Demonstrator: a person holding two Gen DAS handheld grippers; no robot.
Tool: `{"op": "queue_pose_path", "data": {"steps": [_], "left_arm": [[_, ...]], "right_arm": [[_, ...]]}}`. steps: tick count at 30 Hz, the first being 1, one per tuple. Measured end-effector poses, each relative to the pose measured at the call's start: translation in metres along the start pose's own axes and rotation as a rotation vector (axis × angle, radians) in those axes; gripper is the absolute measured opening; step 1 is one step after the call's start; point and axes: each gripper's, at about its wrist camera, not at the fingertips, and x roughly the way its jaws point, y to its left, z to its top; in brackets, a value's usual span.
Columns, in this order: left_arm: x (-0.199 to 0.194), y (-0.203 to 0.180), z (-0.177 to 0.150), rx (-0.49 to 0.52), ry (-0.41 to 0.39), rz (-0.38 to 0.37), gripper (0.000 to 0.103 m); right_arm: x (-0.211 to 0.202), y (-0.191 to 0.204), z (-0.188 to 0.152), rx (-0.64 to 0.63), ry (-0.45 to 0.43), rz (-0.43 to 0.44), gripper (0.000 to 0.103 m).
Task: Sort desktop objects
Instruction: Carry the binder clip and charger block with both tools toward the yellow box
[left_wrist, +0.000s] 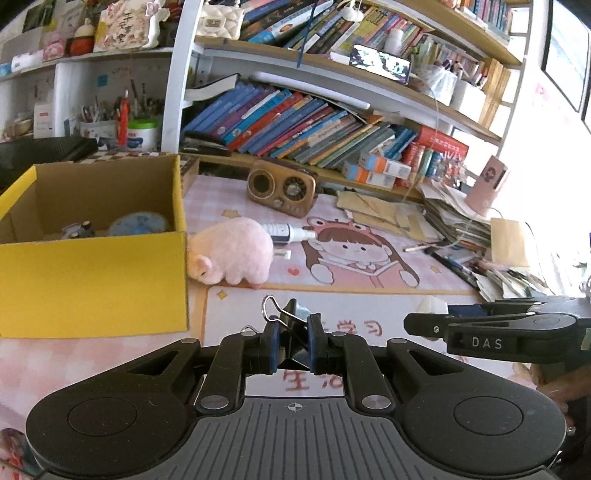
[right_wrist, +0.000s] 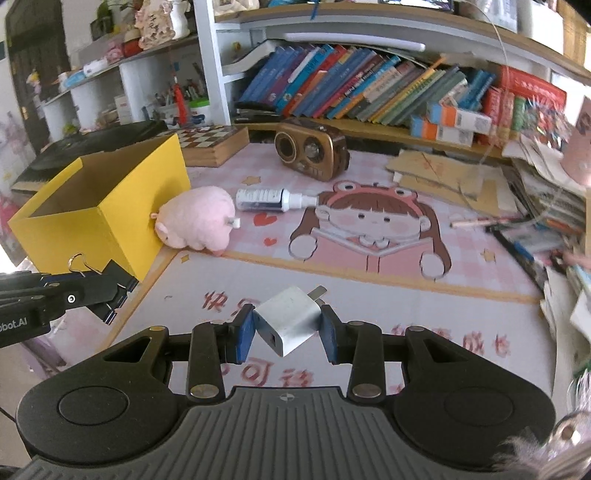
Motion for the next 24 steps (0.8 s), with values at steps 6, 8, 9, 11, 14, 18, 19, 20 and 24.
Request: {"op": "queue_pose_path", "data": {"steps": [6,8,9,11,14,18,19,20,24], "left_arm": [[-0.026,0.021,-0.009,0.026,0.0,-0.025,0.013],[-0.035,0.028,-0.014,0.03,0.005,-0.029,0.014],[-0.039,0.031,-0.016,0.029,0.006,-0.03,0.014],[-0.048,0.039,-0.019,0.026,0.006,-0.032,0.014],[-0.059,0.048,-0.026,0.026,0.009,-0.037,0.014],[-0.074,0.058,-0.036,0.038,0.019,-0.05,0.013],[-0.078,0.061,-0.039,0.038,0.02,-0.052,0.013],[-0.081,0.063,-0.041,0.038,0.021,-0.053,0.013],[-0.093,0.074,-0.047,0.028,0.014,-0.045,0.013]], "right_arm": [[-0.012,0.034,-0.015,0.012,0.013,-0.013,0.035],[-0.015,0.046,-0.02,0.014,0.019,-0.016,0.035],[-0.016,0.052,-0.024,0.015,0.023,-0.019,0.035],[-0.02,0.065,-0.03,0.017,0.028,-0.023,0.035],[-0.025,0.084,-0.039,0.015,0.036,-0.022,0.035],[-0.033,0.105,-0.051,0.018,0.039,-0.02,0.035],[-0.035,0.11,-0.054,0.021,0.038,-0.019,0.035],[-0.037,0.115,-0.056,0.022,0.039,-0.018,0.035],[-0.041,0.131,-0.064,0.023,0.042,-0.007,0.035]]}}
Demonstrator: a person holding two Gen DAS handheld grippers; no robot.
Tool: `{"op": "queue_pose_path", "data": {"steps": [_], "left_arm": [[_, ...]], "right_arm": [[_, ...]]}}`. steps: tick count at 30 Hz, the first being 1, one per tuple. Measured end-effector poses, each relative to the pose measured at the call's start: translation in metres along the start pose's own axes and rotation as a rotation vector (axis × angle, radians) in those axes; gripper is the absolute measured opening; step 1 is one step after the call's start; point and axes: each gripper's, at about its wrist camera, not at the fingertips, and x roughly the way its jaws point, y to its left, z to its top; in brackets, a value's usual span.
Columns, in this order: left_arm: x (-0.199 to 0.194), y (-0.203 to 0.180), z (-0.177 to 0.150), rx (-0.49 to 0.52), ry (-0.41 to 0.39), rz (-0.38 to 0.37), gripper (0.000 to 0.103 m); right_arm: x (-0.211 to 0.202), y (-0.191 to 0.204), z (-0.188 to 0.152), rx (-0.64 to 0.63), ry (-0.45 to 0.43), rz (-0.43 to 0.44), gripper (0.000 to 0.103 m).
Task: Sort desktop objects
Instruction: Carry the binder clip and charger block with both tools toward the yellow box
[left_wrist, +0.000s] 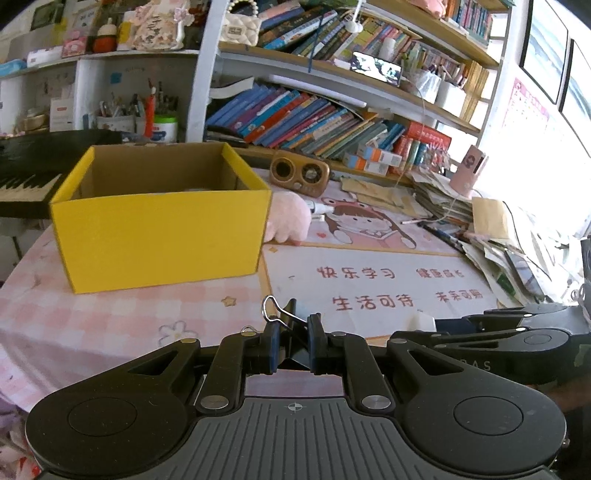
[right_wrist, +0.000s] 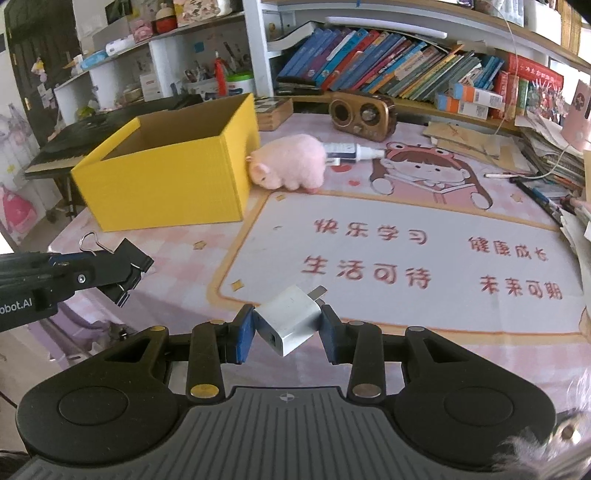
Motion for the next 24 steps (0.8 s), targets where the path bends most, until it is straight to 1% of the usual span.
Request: {"op": "queue_pose_path", "data": {"steps": [6,14,18,24], "left_arm": [[-0.01,0.011,-0.006,-0.016,-0.002,0.009,0.013],[-0.019,0.019,-0.012,-0.033,-0.01,0.014,0.014],[-0.025,0.026,-0.016,-0.052,-0.017,0.027,0.013],[-0.035,0.04,-0.019,-0.091,-0.036,0.067,0.013]], "right_arm": [[-0.002,0.02,-0.004,-0.022,0.003,0.022,0.035],[-0.002,0.038,-0.004,-0.053,0.015,0.044,0.035],[0.0,0.048,-0.004,-0.08,0.026,0.064,0.035],[0.006,0.066,-0.002,-0.125,0.039,0.103,0.035]]}}
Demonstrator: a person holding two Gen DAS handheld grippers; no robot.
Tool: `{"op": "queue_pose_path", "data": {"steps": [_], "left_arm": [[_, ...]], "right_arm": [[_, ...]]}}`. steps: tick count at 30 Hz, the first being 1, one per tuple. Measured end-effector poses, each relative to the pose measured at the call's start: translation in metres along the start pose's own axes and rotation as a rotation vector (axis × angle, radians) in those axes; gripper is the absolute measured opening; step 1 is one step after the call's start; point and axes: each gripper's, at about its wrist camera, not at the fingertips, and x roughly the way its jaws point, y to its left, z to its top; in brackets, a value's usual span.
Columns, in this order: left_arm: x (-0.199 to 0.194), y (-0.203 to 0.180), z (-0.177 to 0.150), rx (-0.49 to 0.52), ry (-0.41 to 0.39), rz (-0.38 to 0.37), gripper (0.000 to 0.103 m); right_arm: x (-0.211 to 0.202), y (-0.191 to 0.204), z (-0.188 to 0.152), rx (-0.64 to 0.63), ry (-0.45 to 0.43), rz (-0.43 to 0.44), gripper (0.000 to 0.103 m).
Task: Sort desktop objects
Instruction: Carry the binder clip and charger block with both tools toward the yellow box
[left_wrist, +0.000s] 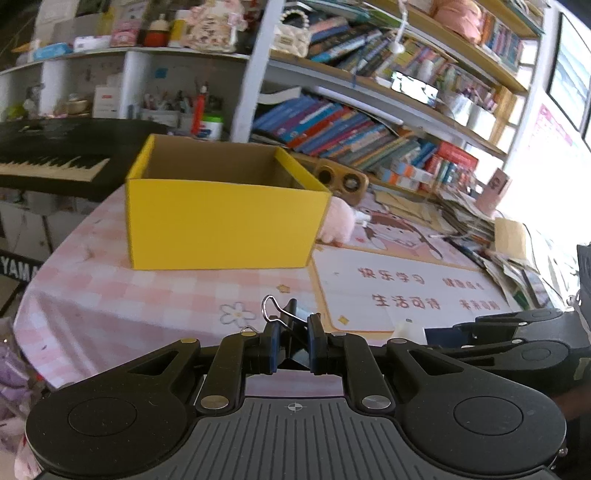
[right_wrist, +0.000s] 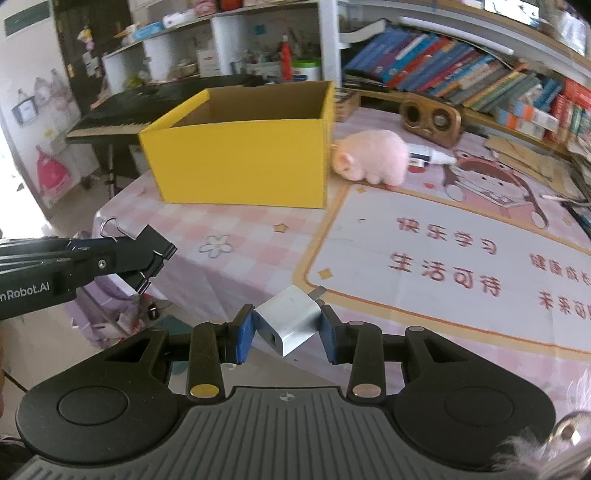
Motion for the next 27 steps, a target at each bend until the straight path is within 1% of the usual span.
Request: {"op": "queue_pose_path", "data": {"steps": [4,12,17,22,27], "left_arm": [[-0.005,0.007,0.001,-0.019,-0.013,0.024,0.013],[-0.006,0.007,0.002,-0.023,-0.028,0.039,0.013],[-0.004,0.007,0.007,-0.026,-0.048,0.061,0.013],[-0.002,0.013,0.023,-0.038,-0.081,0.094,0.014],[0.004,0.015,0.051,-0.044,-0.143,0.113,0.013]], "right_arm": [[0.004,0.01,0.006,-0.036,0.001,0.026,0.035],[0.011,0.021,0.014,-0.092,0.011,0.059,0.035],[0.014,0.02,0.02,-0.113,-0.009,0.073,0.035],[0.019,0.017,0.036,-0.128,-0.055,0.072,0.035],[0.022,0.006,0.063,-0.098,-0.104,0.092,0.035]]}}
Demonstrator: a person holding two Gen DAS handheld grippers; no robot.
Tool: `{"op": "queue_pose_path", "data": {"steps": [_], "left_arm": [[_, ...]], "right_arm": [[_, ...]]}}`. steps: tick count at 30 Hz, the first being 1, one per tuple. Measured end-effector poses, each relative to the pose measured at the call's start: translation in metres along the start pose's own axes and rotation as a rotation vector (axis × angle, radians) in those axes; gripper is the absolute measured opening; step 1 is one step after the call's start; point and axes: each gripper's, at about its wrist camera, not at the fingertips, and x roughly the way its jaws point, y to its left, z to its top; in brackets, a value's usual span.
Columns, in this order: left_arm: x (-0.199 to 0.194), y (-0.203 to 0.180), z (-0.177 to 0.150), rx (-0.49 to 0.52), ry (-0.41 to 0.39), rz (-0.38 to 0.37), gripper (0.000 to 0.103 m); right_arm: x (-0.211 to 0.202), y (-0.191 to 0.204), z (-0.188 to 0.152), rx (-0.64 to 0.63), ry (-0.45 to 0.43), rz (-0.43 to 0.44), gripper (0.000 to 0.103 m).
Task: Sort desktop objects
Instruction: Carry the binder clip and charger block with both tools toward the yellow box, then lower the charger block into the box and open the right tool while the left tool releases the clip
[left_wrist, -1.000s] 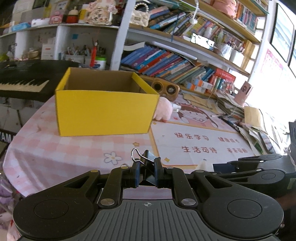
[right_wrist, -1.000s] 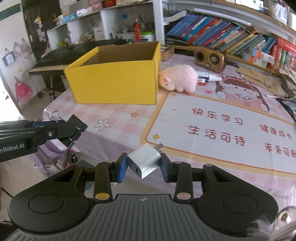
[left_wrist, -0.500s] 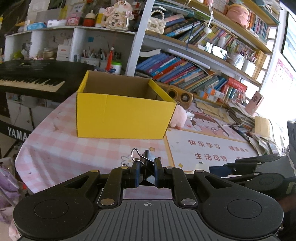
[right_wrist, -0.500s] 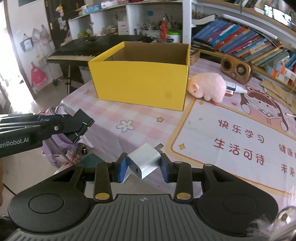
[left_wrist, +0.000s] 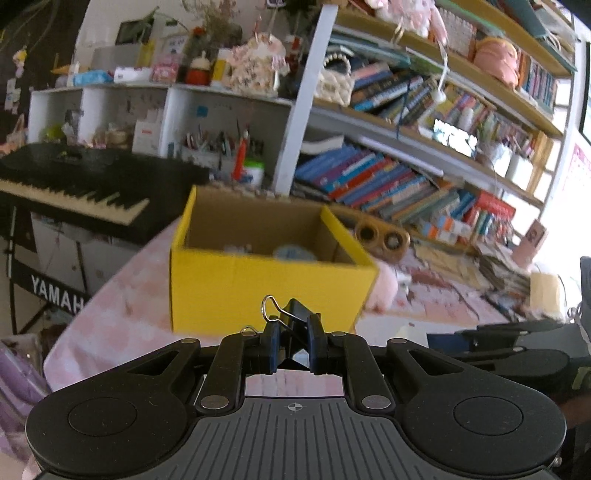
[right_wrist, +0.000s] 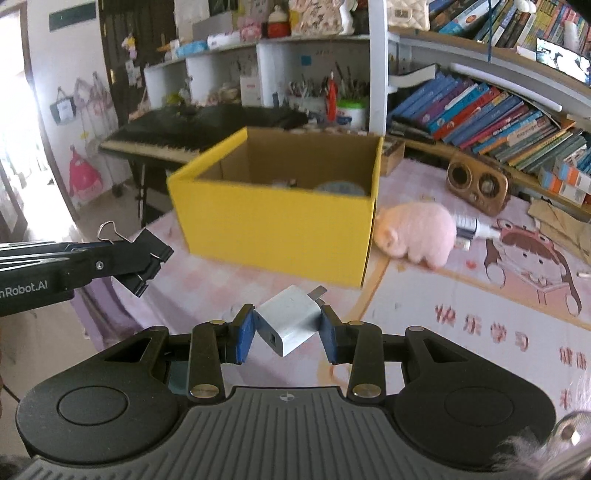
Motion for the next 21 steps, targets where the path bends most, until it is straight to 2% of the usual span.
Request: {"op": "queue_pose_path", "data": {"steps": [14,21], "left_arm": [[0.06,0.002,0.064,0.006,-0.115,0.054,0.013],[0.097,0.01,0.084,0.031,-0.095,0.107,0.013]], "right_arm": [[0.035,-0.03,0.082,-0.052,-0.105,0.075,0.035],[0.074,-0.048,0.119,-0.113,-0.088,0.061,0.035]]}}
